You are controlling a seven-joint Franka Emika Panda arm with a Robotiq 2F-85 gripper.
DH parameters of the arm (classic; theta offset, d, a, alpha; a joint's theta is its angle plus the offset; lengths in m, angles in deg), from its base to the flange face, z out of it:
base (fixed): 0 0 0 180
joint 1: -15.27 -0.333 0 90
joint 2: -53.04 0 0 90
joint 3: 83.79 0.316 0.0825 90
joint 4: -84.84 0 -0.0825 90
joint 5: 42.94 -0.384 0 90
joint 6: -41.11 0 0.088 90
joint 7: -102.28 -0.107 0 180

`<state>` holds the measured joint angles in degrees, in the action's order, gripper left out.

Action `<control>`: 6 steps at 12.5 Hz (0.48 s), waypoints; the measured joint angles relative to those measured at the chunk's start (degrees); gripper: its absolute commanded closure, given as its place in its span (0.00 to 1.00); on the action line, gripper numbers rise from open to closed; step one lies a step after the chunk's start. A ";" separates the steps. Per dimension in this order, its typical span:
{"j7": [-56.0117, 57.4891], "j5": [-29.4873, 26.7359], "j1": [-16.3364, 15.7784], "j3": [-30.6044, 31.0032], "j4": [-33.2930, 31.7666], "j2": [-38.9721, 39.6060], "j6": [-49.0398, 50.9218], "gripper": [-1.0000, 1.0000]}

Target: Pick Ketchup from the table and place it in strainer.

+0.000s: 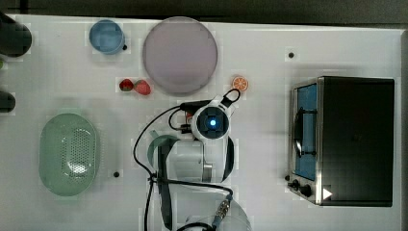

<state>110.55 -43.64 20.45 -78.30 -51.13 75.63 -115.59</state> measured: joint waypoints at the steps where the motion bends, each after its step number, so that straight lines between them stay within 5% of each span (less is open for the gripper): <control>1: 0.03 0.18 -0.17 0.04 -0.11 0.45 -0.22 0.40; 6: 0.03 -0.14 -0.36 -0.10 -1.23 -4.29 1.57 0.42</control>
<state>110.58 -43.77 20.10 -78.40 -52.36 71.34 -114.02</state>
